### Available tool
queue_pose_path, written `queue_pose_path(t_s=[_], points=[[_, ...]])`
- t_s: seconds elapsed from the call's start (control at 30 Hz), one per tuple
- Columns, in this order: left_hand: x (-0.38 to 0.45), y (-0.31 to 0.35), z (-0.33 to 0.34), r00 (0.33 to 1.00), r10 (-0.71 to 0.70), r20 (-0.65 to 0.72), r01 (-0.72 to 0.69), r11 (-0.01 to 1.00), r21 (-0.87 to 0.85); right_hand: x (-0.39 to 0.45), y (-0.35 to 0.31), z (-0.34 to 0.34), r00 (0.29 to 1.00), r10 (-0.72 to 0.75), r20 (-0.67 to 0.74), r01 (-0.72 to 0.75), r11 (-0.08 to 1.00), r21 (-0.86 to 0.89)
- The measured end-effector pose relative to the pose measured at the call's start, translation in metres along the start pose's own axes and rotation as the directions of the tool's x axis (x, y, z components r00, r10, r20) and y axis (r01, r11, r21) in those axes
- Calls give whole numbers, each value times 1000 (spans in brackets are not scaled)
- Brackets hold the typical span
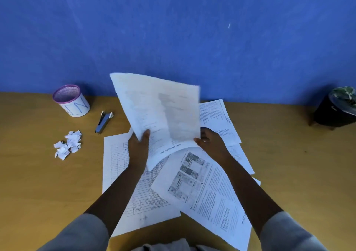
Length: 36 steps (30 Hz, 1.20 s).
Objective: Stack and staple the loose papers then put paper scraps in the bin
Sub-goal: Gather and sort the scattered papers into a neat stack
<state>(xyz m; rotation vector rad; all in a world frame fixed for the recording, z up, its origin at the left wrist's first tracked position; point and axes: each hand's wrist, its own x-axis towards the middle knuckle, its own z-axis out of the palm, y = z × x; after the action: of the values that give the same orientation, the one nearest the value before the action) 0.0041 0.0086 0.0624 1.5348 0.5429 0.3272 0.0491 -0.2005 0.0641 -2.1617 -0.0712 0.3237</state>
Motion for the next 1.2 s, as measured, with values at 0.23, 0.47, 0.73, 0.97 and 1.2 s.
queue_pose_path(t_s=[0.23, 0.47, 0.73, 0.97, 1.2], points=[[3, -13, -25, 992, -115, -54, 118, 992, 55, -17, 43, -4, 972, 234, -3, -165, 674, -720], [-9, -48, -48, 970, -242, -35, 244, 966, 83, -15, 52, 2, 958, 286, 23, -163, 606, -779], [-12, -49, -56, 977, -211, -30, 213, 969, 125, -5, 56, -9, 960, 280, 0, -244, 838, -488], [-1, -53, -58, 969, -241, -49, 244, 967, 69, 17, 60, -35, 824, 433, -365, -459, 888, 15], [-11, -64, -52, 962, -266, -54, 271, 955, 122, 24, 70, -31, 773, 523, -359, -521, 846, 110]])
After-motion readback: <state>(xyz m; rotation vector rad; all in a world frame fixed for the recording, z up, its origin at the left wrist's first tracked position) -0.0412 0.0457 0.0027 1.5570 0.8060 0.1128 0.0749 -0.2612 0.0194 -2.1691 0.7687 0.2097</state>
